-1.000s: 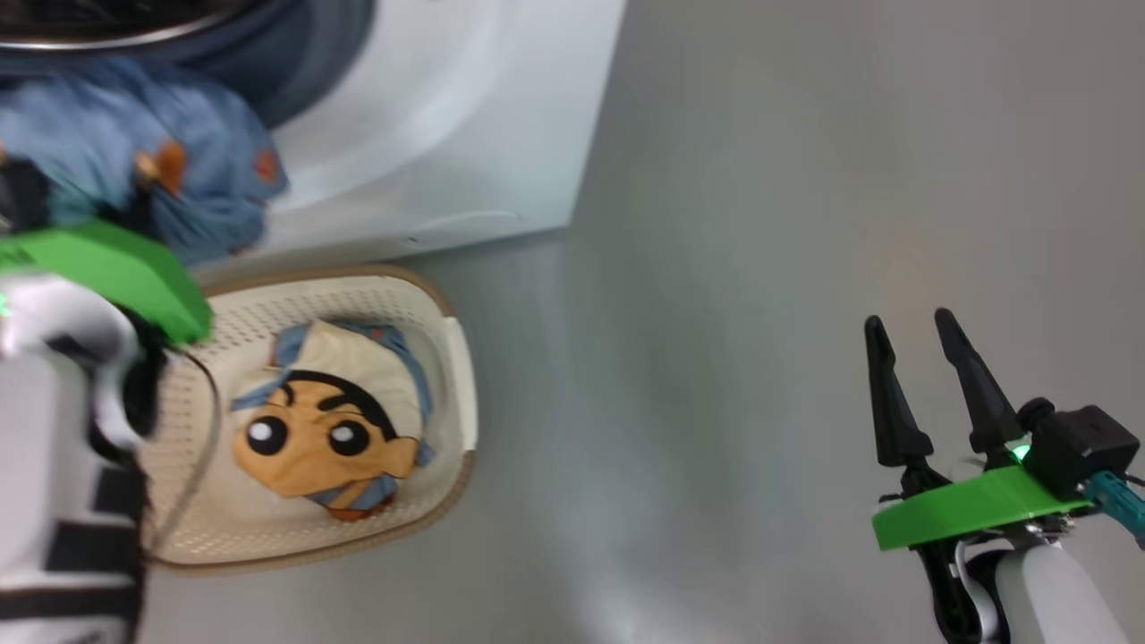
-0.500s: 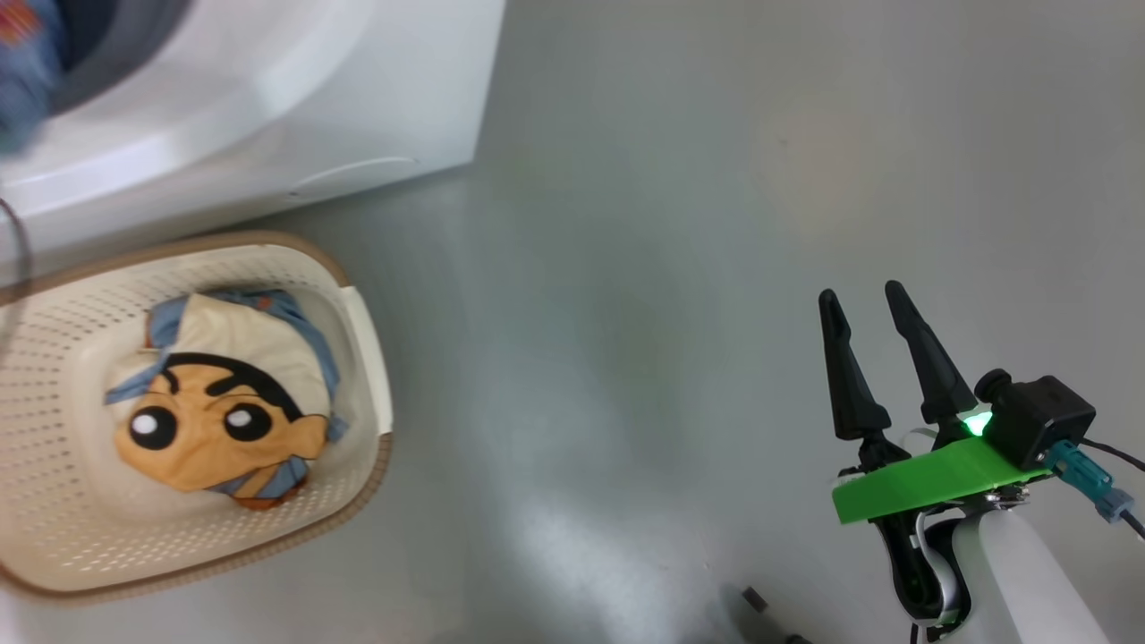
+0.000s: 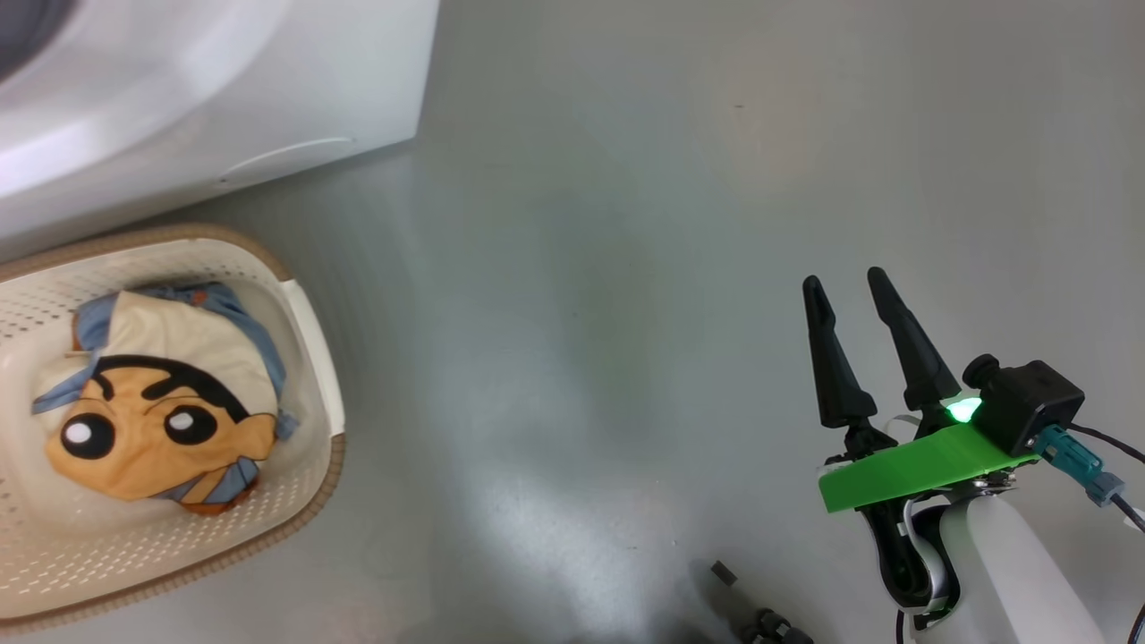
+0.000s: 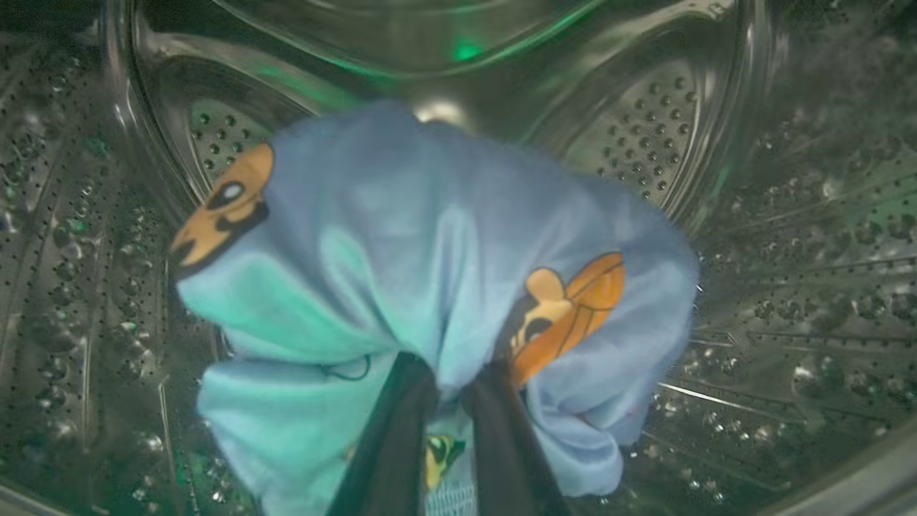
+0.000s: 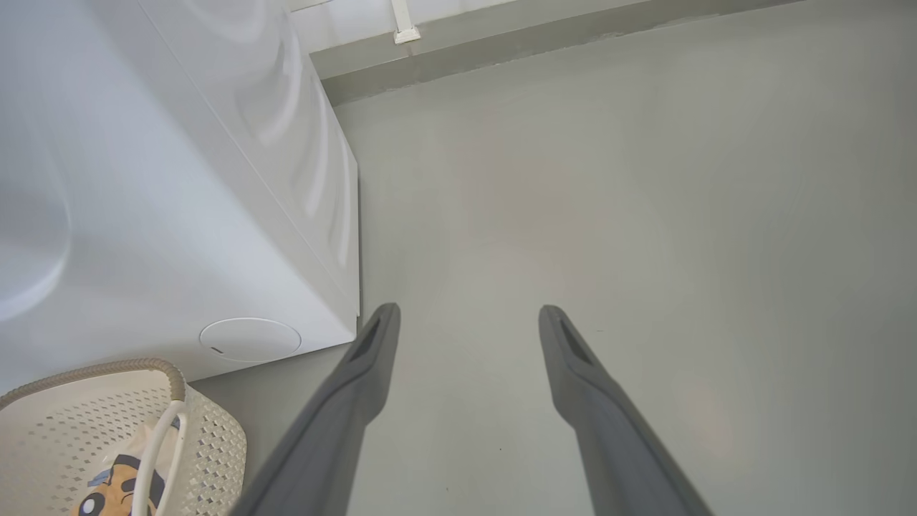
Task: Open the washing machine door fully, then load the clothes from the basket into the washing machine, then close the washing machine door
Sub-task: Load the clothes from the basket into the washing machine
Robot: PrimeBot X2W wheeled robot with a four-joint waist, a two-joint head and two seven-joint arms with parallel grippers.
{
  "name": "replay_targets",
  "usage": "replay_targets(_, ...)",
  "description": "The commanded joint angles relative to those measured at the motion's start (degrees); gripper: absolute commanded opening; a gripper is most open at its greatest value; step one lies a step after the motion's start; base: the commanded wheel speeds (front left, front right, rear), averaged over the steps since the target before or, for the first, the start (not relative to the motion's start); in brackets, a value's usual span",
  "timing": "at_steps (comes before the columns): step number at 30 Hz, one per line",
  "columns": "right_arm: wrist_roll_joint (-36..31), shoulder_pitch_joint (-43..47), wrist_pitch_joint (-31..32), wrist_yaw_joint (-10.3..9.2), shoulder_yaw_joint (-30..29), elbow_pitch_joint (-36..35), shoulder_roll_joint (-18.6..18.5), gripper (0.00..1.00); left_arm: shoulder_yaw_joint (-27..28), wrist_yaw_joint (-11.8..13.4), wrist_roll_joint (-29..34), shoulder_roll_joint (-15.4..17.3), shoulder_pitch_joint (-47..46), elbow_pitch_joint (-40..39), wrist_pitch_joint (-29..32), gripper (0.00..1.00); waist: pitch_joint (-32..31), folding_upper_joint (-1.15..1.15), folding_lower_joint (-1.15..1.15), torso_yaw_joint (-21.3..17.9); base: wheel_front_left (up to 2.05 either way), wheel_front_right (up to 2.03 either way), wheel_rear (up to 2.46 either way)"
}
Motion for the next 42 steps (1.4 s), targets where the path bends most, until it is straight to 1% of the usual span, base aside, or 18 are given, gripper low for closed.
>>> replay_targets(1, 0.96, 0.31, -0.69, 0.25, 1.29, -1.2, -0.44, 1.0, 1.04, 0.56, 0.96, 3.75, -1.33, 0.62, -1.35, 0.38, 0.34, 0.0, 0.0, -0.56, 0.0, 0.0, 0.0)
replay_targets(2, 1.03, 0.33, -0.69, 0.25, 1.28, -1.17, -0.44, 1.0, 1.15, 0.75, 0.78, 3.63, -1.63, 1.9, -1.39, 1.0, 0.39, 0.0, 0.0, -0.68, 0.0, 0.0, 0.0)
replay_targets(4, 1.34, 0.44, -0.69, 0.25, 1.06, -1.15, -0.44, 1.0, 1.02, 0.92, 0.82, 3.63, -2.32, 3.94, -1.59, 1.0, 0.55, 0.0, 0.0, -0.78, 0.0, 0.0, 0.0)
replay_targets(9, 1.69, 0.33, -0.69, 0.25, 0.66, -1.11, -0.44, 1.0, 0.74, 0.43, 0.41, 3.37, -3.43, 7.71, -2.54, 1.0, 0.86, 0.0, 0.0, -0.67, 0.0, 0.0, 0.0)
replay_targets(16, 1.56, -0.08, -0.69, 0.25, 0.45, -1.28, -0.44, 1.0, 0.57, -0.29, -0.43, 2.85, -3.57, 10.17, -3.25, 1.0, 0.67, 0.0, 0.0, -0.15, 0.0, 0.0, 0.0)
replay_targets(21, 0.92, -0.19, -0.7, 0.25, -0.13, -1.23, -0.43, 1.0, 0.53, -0.72, -1.19, 1.89, -1.86, 11.63, -4.68, 1.0, -0.63, 0.0, 0.0, 0.76, 0.0, 0.0, 0.0)
replay_targets(25, -0.01, 0.31, -0.7, 0.25, -0.84, -1.06, -0.43, 1.0, 1.44, -1.14, -2.99, 0.0, 1.43, 12.75, -6.68, 1.0, -2.89, 0.0, 0.0, 1.86, 0.0, 0.0, 0.0)
replay_targets(29, -1.11, 0.66, -0.7, 0.25, -1.16, -0.98, -0.43, 1.0, 1.37, -1.28, -3.49, -1.42, 5.33, 13.37, -8.56, 1.0, -5.13, 0.0, 0.0, 2.79, 0.0, 0.0, 0.0)
replay_targets(32, -2.26, 1.15, -0.7, 0.25, -1.59, -0.77, -0.43, 1.0, 1.12, -0.87, -3.38, -2.54, 8.64, 13.33, -10.53, 1.0, -7.02, 0.0, 0.0, 3.64, 0.0, 0.0, 0.0)
replay_targets(37, -4.34, 2.5, -0.7, 0.25, -2.2, -0.62, -0.43, 1.0, 1.45, -0.8, -4.09, -4.43, 16.18, 11.71, -13.98, 1.0, -10.72, 0.0, 0.0, 4.89, 0.0, 0.0, 0.0)
replay_targets(42, -6.2, 4.38, 0.03, 0.25, -3.18, -0.95, -0.43, 1.0, 2.04, -0.68, -5.07, -7.34, 25.47, 7.58, -16.77, 1.0, -14.7, 0.0, 0.0, 6.53, 0.0, 0.0, 0.0)
